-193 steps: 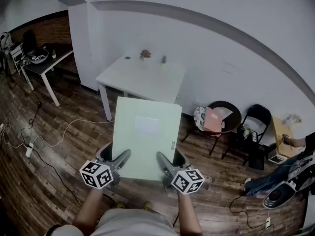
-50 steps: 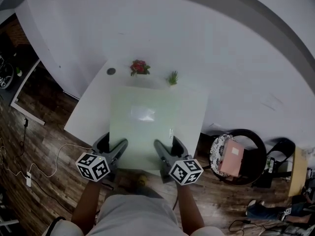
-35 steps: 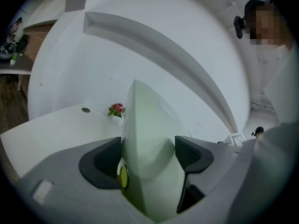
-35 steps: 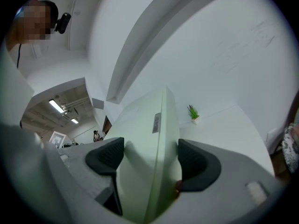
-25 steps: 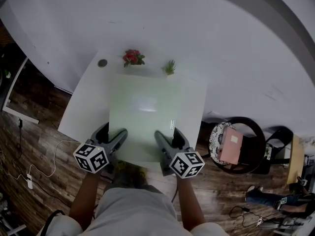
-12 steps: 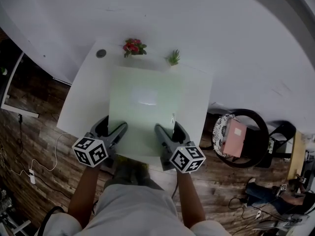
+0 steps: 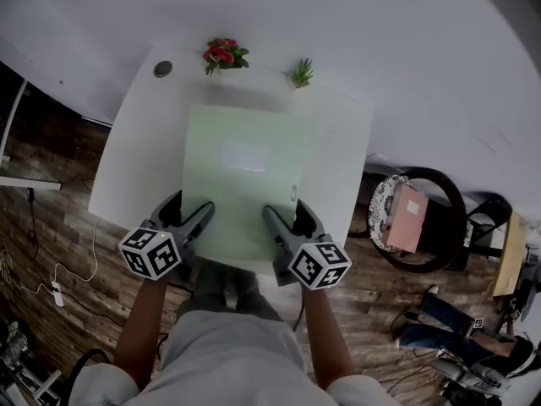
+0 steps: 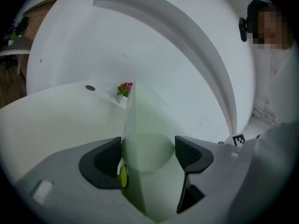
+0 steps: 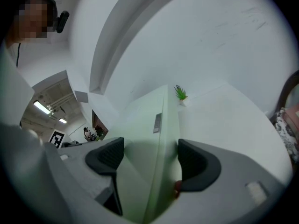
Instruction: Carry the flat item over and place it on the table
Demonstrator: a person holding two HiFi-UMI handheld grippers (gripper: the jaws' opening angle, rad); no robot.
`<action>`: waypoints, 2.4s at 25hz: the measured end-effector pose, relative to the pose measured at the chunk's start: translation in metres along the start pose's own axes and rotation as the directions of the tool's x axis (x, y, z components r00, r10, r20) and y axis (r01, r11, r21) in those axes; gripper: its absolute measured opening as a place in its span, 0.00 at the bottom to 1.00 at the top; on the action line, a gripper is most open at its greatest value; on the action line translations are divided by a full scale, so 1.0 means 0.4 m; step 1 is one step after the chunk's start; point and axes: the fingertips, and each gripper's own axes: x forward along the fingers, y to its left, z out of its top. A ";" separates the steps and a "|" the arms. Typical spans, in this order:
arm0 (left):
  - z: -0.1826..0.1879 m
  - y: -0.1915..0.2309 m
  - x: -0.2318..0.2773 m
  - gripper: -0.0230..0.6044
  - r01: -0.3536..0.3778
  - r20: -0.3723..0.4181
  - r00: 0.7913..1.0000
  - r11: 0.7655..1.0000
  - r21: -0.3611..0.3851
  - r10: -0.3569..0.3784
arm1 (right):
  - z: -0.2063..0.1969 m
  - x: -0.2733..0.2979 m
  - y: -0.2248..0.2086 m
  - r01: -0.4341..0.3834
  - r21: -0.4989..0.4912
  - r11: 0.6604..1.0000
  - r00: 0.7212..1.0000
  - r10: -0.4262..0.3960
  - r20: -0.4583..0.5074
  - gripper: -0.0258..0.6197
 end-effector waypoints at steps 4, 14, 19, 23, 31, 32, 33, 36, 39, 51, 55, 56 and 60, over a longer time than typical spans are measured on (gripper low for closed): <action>-0.028 0.027 0.017 0.62 -0.006 -0.026 1.000 1.000 -0.017 0.006 | -0.031 0.015 -0.021 0.020 0.016 1.000 1.000 -0.019 -0.023 0.59; -0.121 0.087 0.047 0.62 -0.024 -0.089 0.996 0.997 -0.068 0.018 | -0.123 0.042 -0.071 0.046 0.056 0.997 0.996 -0.041 -0.085 0.59; -0.158 0.116 0.044 0.62 -0.040 -0.113 0.993 0.995 -0.086 0.030 | -0.166 0.051 -0.077 0.055 0.072 0.996 0.993 -0.047 -0.112 0.59; -0.174 0.134 0.049 0.62 -0.050 -0.123 0.992 0.994 -0.102 0.037 | -0.180 0.062 -0.083 0.056 0.074 0.996 0.991 -0.046 -0.126 0.59; -0.192 0.154 0.064 0.62 -0.059 -0.145 0.989 0.992 -0.110 0.042 | -0.195 0.072 -0.095 0.060 0.085 0.995 0.989 -0.048 -0.140 0.59; -0.192 0.154 0.065 0.62 -0.057 -0.146 0.988 0.992 -0.111 0.041 | -0.196 0.072 -0.095 0.061 0.082 0.995 0.989 -0.049 -0.139 0.59; -0.193 0.155 0.066 0.62 -0.057 -0.148 0.988 0.992 -0.112 0.041 | -0.196 0.071 -0.096 0.061 0.079 0.995 0.989 -0.050 -0.139 0.59; -0.194 0.157 0.070 0.62 -0.060 -0.152 0.987 0.992 -0.109 0.043 | -0.196 0.075 -0.099 0.063 0.075 0.995 0.989 -0.052 -0.140 0.59; -0.194 0.155 0.067 0.62 -0.059 -0.151 0.988 0.992 -0.111 0.042 | -0.196 0.072 -0.097 0.060 0.080 0.995 0.989 -0.049 -0.138 0.59; -0.148 0.144 0.032 0.53 -0.085 -0.080 0.993 0.996 -0.039 0.081 | -0.156 0.035 -0.091 0.081 0.020 0.997 0.993 -0.079 -0.089 0.57; -0.124 0.136 0.008 0.43 -0.105 -0.047 0.993 0.994 -0.020 0.104 | -0.132 0.009 -0.085 0.096 0.007 0.995 0.994 -0.096 -0.052 0.52; -0.121 0.133 0.003 0.42 -0.110 -0.041 0.993 0.994 -0.016 0.109 | -0.126 0.002 -0.084 0.100 0.001 0.995 0.994 -0.100 -0.044 0.49; -0.116 0.119 -0.014 0.35 -0.122 -0.027 0.992 0.993 0.003 0.122 | -0.096 -0.026 -0.078 0.115 -0.018 0.993 0.993 -0.115 -0.007 0.34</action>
